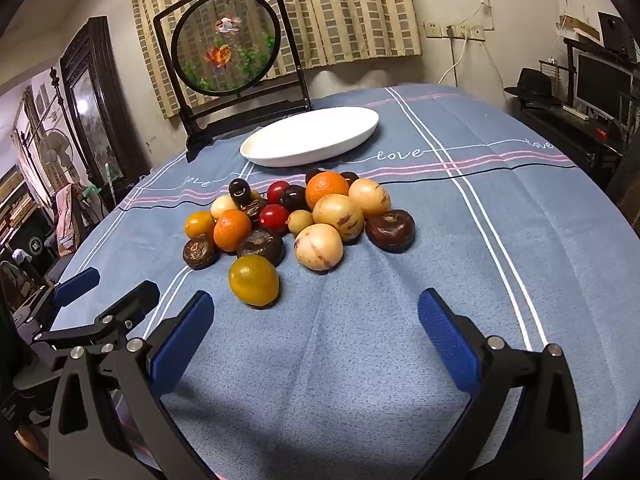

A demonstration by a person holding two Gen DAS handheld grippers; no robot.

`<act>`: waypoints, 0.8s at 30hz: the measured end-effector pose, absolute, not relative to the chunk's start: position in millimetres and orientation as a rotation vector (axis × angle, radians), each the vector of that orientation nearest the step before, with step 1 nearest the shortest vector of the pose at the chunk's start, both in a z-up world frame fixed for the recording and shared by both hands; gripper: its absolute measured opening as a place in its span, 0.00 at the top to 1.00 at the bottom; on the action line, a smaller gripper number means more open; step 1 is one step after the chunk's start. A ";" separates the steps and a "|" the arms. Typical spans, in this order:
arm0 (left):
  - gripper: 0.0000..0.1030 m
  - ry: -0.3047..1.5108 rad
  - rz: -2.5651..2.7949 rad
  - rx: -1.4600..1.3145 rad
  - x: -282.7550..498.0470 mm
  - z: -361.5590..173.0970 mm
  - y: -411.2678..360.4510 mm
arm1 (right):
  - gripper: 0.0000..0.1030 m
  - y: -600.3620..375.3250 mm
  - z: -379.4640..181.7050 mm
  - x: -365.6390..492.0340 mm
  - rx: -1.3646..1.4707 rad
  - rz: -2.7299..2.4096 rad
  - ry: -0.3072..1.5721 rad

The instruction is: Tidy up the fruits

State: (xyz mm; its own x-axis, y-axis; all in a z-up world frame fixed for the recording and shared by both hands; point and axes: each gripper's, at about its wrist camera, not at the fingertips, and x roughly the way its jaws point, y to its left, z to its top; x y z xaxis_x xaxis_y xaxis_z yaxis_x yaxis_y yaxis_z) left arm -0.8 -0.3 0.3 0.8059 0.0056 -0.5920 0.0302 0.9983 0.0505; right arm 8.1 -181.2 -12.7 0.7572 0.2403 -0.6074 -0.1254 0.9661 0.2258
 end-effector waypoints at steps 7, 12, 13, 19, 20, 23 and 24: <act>0.02 0.642 0.013 0.046 -0.6 0.4 -3.7 | 0.01 -182.0 -12.6 7.9 0.179 0.201 0.684; 0.02 0.630 -0.017 0.038 -5.2 1.2 -5.7 | 0.01 -182.3 -12.8 7.8 0.182 0.203 0.682; 0.02 0.630 -0.018 0.038 -6.1 1.3 -6.7 | 0.01 -182.2 -12.9 7.9 0.182 0.202 0.681; 0.02 0.638 -0.037 0.036 0.7 1.0 0.7 | 0.01 -182.1 -14.0 8.7 0.184 0.203 0.683; 0.02 0.637 -0.037 0.035 0.5 1.0 1.0 | 0.01 -182.5 -13.4 8.2 0.184 0.203 0.683; 0.02 0.642 -0.038 0.036 0.9 1.1 1.1 | 0.01 -183.5 -11.8 6.8 0.185 0.203 0.683; 0.02 0.645 -0.038 0.033 1.2 0.6 1.5 | 0.01 -183.7 -11.3 6.4 0.185 0.203 0.683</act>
State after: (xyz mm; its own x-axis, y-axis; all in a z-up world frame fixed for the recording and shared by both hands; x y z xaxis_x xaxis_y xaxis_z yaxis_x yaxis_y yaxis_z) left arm 1.2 1.5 0.6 0.7987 -0.0255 -0.6012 0.0462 0.9987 0.0191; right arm 6.4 -183.7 -11.3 0.7574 0.2456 -0.6050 -0.1251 0.9640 0.2347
